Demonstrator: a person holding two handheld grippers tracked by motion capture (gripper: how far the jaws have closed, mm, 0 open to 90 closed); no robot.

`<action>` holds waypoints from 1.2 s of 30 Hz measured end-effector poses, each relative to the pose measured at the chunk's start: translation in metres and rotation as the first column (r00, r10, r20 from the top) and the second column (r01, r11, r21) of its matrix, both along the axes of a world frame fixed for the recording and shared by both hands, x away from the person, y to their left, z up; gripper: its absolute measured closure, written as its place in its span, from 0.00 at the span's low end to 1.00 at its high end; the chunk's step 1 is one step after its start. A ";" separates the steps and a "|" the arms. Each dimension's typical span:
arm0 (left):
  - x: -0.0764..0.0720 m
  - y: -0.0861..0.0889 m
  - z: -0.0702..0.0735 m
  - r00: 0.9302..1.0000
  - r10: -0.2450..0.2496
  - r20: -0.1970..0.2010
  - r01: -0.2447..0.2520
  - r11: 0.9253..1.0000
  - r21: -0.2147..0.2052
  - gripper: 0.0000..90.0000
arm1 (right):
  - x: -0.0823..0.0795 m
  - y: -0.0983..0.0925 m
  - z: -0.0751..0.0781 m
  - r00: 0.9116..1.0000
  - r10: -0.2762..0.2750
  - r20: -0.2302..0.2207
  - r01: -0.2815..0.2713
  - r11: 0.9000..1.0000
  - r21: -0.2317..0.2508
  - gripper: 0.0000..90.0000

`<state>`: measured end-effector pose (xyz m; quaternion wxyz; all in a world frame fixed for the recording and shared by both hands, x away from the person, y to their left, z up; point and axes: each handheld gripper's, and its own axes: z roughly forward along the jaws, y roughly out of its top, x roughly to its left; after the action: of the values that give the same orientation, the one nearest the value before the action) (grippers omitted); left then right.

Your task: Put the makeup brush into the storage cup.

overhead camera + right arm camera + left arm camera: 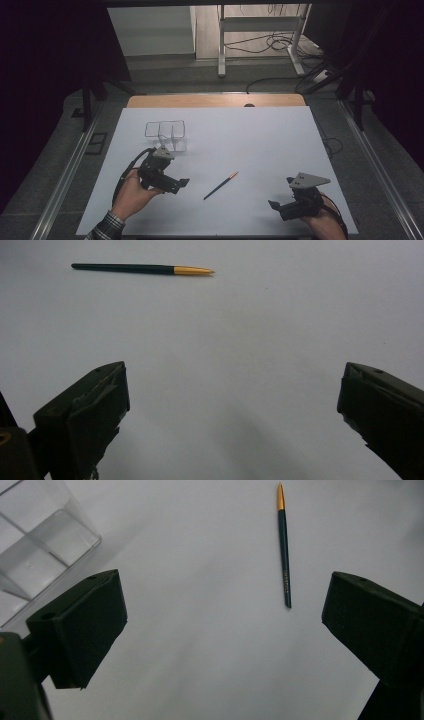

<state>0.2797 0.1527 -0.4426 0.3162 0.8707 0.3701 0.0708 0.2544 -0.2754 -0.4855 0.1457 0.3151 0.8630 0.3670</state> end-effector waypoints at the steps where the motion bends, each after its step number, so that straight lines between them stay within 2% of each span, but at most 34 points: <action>1: 0.000 0.000 0.000 1.000 0.000 0.000 0.000 1.000 0.000 0.05 | 0.000 0.000 0.000 1.000 0.000 0.000 0.000 1.000 0.000 0.00; 24: 0.019 -0.045 -0.004 0.997 -0.076 -0.019 0.077 0.995 0.060 0.08 | -0.001 0.000 0.001 1.000 0.007 0.006 -0.007 1.000 0.003 0.00; 30: 0.024 -0.056 -0.007 0.994 -0.102 -0.041 0.104 0.993 0.061 0.07 | -0.001 0.000 0.001 1.000 0.008 0.002 -0.008 1.000 0.000 0.01; 33: 0.026 -0.062 -0.008 0.993 -0.112 -0.048 0.115 0.992 0.050 0.07 | -0.001 0.000 0.001 1.000 0.009 0.003 -0.009 1.000 -0.001 0.00; 36: 0.027 -0.068 -0.008 0.992 -0.121 -0.044 0.123 0.991 0.054 0.08 | -0.001 0.000 0.001 1.000 0.011 0.003 -0.011 1.000 -0.003 0.01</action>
<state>0.3070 0.0846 -0.4506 0.2876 0.9016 0.3201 0.0443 0.2533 -0.2750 -0.4849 0.1456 0.3098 0.8650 0.3669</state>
